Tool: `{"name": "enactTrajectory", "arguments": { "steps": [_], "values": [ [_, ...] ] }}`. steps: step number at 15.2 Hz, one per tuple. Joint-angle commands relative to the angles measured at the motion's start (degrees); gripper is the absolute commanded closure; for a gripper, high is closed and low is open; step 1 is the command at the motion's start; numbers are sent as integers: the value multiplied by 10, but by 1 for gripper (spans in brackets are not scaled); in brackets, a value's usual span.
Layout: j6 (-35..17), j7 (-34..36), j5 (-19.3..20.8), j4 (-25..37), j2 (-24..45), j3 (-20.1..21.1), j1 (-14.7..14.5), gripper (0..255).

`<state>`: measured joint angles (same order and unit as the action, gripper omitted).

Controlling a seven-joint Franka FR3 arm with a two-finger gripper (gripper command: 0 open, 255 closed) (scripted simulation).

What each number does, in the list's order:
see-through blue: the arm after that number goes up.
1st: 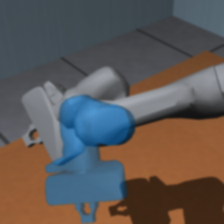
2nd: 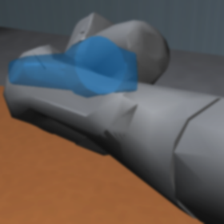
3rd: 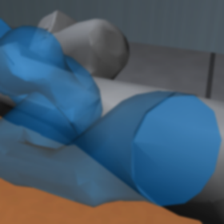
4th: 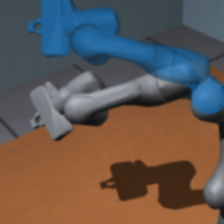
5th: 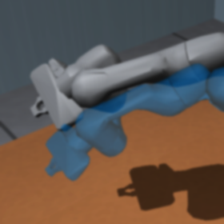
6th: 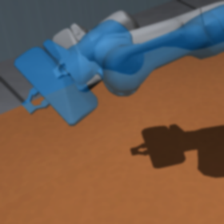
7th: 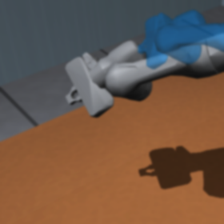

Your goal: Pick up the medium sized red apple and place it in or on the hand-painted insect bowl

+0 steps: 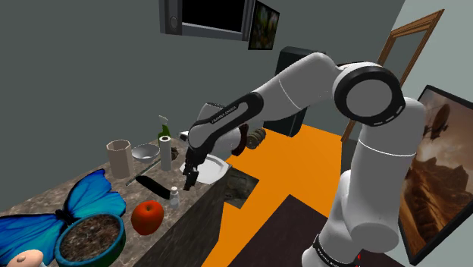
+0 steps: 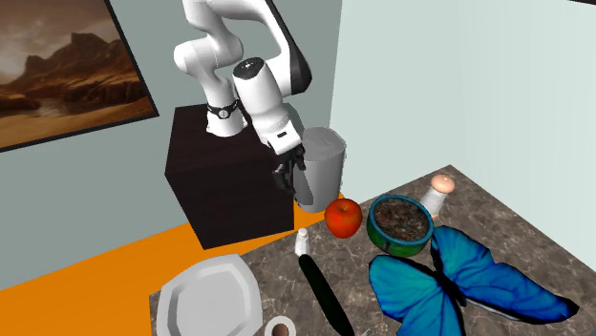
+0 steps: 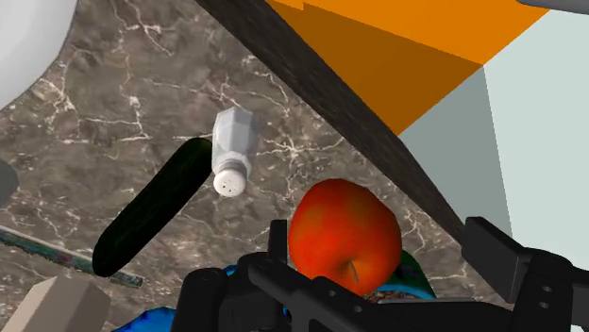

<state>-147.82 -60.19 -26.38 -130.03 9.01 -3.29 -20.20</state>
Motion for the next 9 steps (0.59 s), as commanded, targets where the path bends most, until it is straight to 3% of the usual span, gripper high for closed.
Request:
{"name": "enactTrajectory", "arguments": {
  "steps": [1,9],
  "values": [
    [-17,-41,-27,29,36,15,-1,0],
    [-63,-162,-84,145,156,86,-1,0]
  ]
}}
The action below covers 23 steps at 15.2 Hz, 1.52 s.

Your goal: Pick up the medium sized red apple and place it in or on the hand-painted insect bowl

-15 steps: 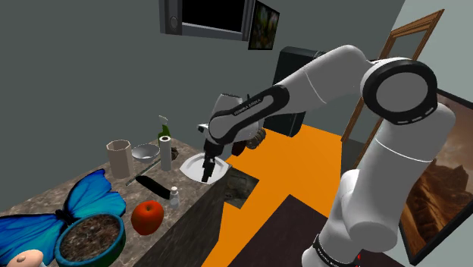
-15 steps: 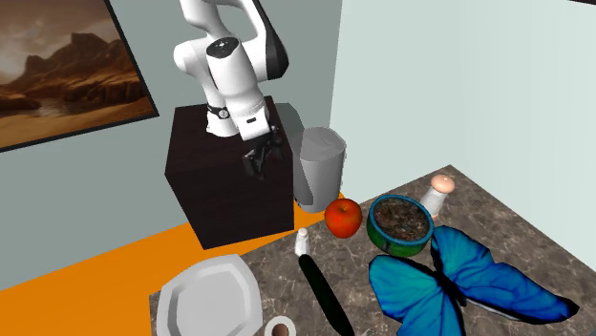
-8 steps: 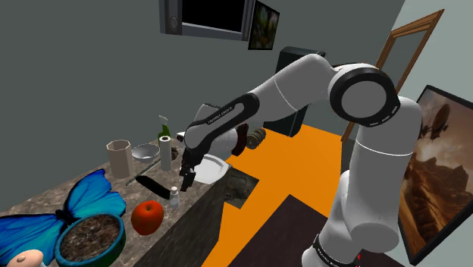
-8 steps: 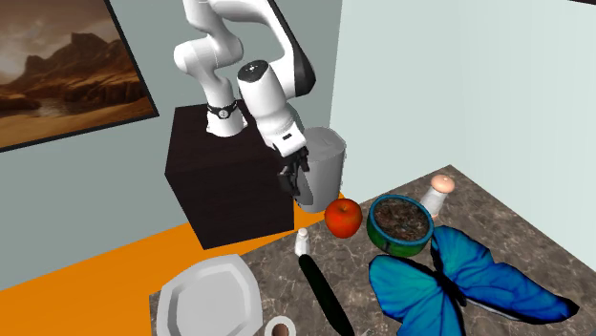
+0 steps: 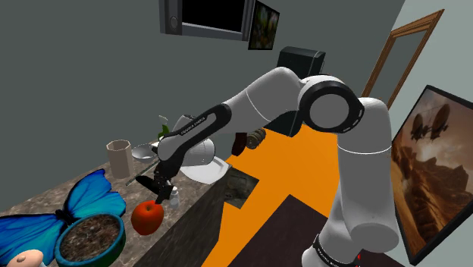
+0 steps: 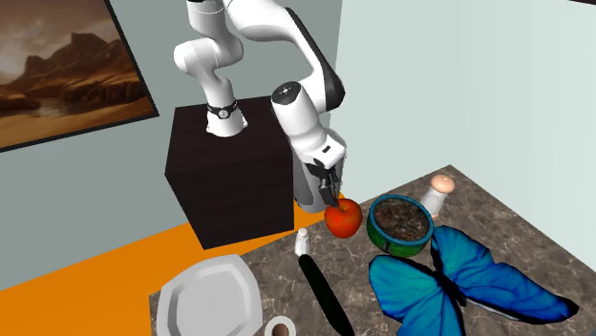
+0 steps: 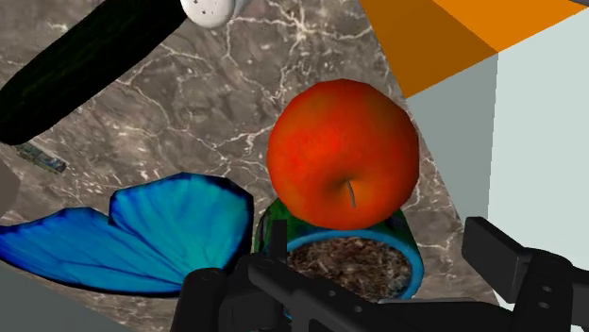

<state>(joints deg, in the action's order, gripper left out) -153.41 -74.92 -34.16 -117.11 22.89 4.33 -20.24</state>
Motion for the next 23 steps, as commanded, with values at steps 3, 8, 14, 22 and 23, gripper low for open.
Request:
{"name": "enactTrajectory", "arguments": {
  "steps": [3,8,14,22,23],
  "values": [
    [-16,-18,-9,24,33,13,-2,0],
    [-38,-23,-15,48,76,21,-5,0],
    [-38,-23,-15,48,76,21,-5,0],
    [-38,-23,-15,48,76,21,-5,255],
    [-38,-23,-15,48,76,21,-5,255]
  ]
}}
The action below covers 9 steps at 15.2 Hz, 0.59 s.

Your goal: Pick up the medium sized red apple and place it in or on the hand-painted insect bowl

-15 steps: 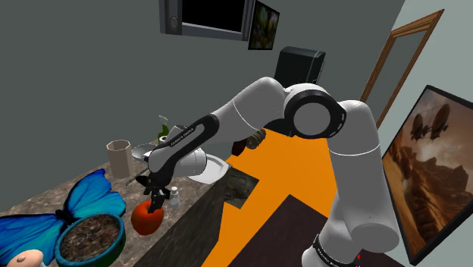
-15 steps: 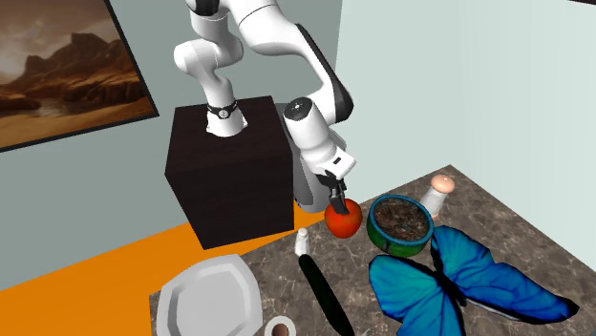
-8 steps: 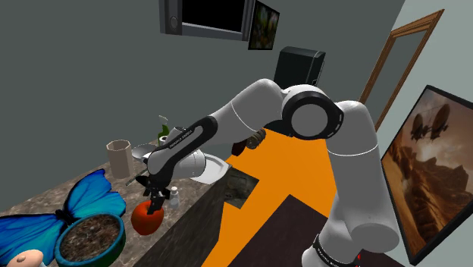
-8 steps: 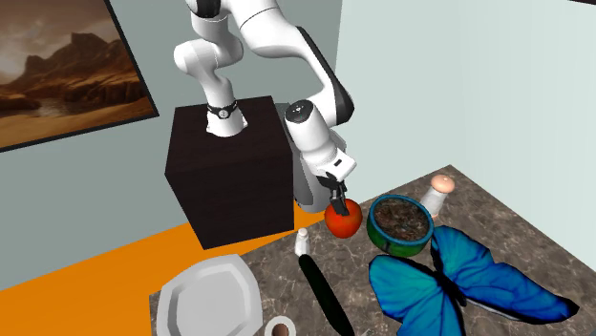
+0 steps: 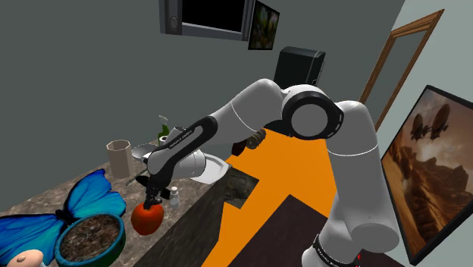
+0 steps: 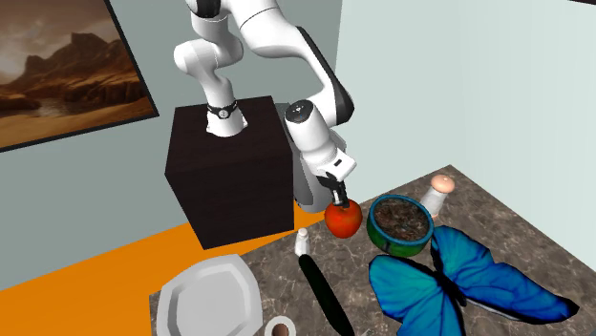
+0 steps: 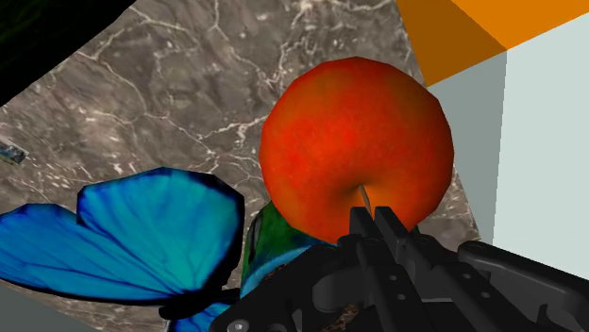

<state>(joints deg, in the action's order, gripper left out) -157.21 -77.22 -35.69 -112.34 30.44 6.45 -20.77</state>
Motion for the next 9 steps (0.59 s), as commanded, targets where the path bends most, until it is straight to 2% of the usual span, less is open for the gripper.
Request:
{"name": "enactTrajectory", "arguments": {
  "steps": [1,9],
  "values": [
    [0,0,0,0,0,0,0,255],
    [30,25,18,-5,-36,-14,-9,255]
  ]
}}
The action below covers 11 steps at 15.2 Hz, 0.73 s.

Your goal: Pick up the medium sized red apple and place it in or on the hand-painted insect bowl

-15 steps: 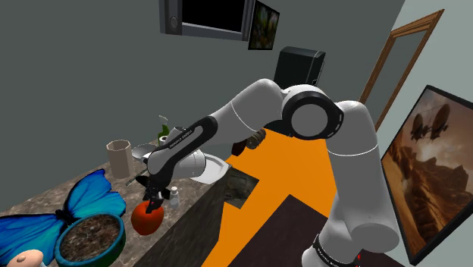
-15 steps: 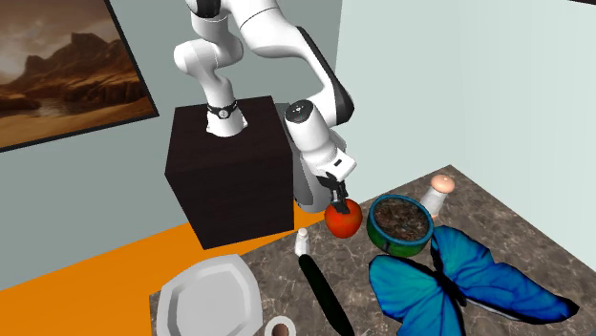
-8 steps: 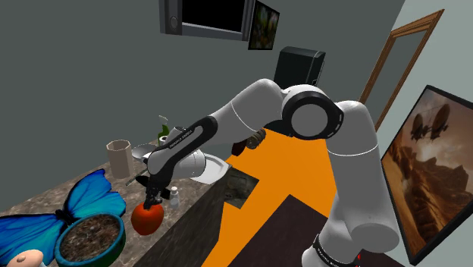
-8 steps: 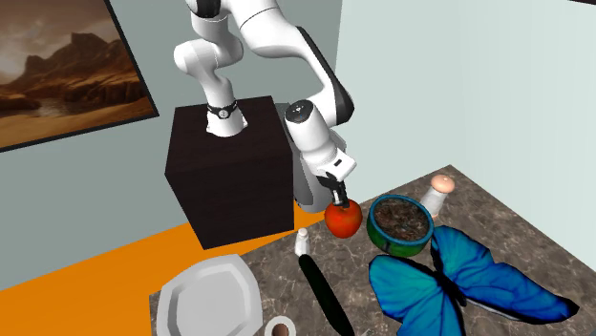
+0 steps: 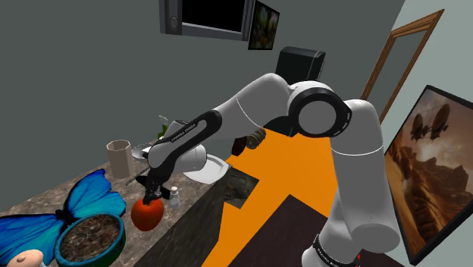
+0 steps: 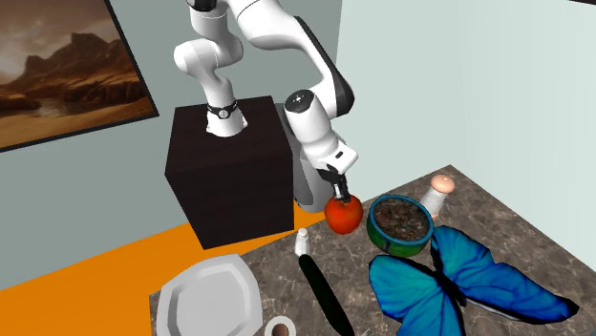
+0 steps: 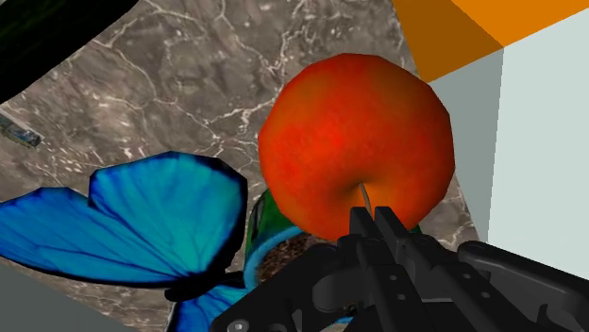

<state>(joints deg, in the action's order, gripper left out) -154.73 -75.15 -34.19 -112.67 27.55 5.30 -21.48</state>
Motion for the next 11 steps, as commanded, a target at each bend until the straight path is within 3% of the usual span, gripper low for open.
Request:
{"name": "enactTrajectory", "arguments": {
  "steps": [1,11],
  "values": [
    [10,9,6,-2,-13,-4,-3,255],
    [64,50,39,0,-67,-23,-13,255]
  ]
}}
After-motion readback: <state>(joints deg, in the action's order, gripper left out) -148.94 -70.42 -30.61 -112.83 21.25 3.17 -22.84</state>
